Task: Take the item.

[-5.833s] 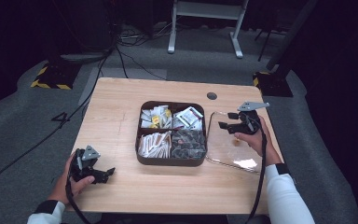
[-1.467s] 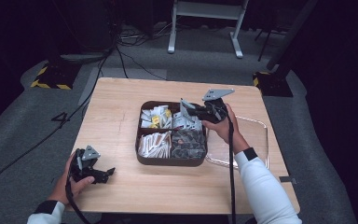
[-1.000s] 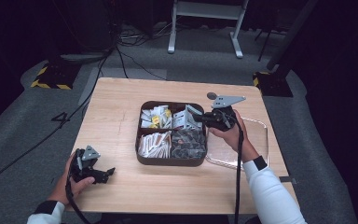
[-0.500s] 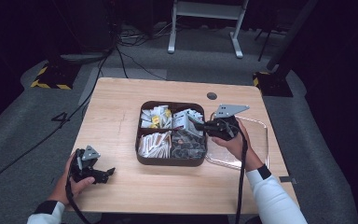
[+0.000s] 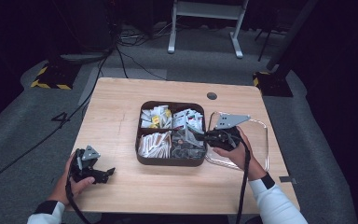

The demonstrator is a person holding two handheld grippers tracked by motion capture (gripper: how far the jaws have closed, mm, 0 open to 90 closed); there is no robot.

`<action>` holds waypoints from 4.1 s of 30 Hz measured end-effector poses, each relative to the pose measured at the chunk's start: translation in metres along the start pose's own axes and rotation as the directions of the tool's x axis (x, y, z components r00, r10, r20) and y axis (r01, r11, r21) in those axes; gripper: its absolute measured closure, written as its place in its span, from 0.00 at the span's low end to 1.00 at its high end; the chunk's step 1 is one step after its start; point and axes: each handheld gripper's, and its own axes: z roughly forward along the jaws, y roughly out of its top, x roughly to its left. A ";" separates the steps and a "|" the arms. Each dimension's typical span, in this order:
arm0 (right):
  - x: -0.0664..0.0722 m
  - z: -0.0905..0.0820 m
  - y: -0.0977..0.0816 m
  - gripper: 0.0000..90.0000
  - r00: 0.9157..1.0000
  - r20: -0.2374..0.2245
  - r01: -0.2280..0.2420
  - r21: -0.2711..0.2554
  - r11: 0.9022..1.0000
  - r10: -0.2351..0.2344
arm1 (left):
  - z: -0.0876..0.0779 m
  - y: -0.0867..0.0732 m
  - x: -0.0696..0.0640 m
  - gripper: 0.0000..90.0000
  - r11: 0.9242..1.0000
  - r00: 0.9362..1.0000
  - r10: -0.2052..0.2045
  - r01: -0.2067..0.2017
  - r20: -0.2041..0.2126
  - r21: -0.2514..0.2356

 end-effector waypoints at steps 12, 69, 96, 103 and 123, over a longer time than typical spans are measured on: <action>0.017 -0.004 -0.011 0.96 0.999 -0.036 0.014 0.020 1.000 -0.013 | 0.000 0.000 0.000 0.01 1.000 1.000 0.003 -0.003 -0.001 0.001; 0.071 0.049 -0.057 0.82 0.970 -0.239 0.093 0.239 0.967 -0.034 | 0.000 0.000 0.000 0.00 1.000 1.000 0.002 -0.002 -0.002 0.003; 0.030 0.000 -0.051 0.47 0.999 -0.029 0.029 0.161 0.987 -0.025 | 0.000 0.000 0.000 0.00 1.000 1.000 0.001 -0.001 -0.002 0.002; 0.017 -0.009 -0.052 0.41 0.998 0.054 0.006 0.148 0.989 -0.014 | 0.000 0.000 0.000 0.01 1.000 1.000 0.002 -0.002 -0.002 0.003; -0.012 -0.024 -0.061 0.35 0.975 0.221 -0.038 0.171 0.985 0.000 | 0.000 0.000 0.000 0.01 1.000 1.000 0.002 -0.002 -0.002 0.003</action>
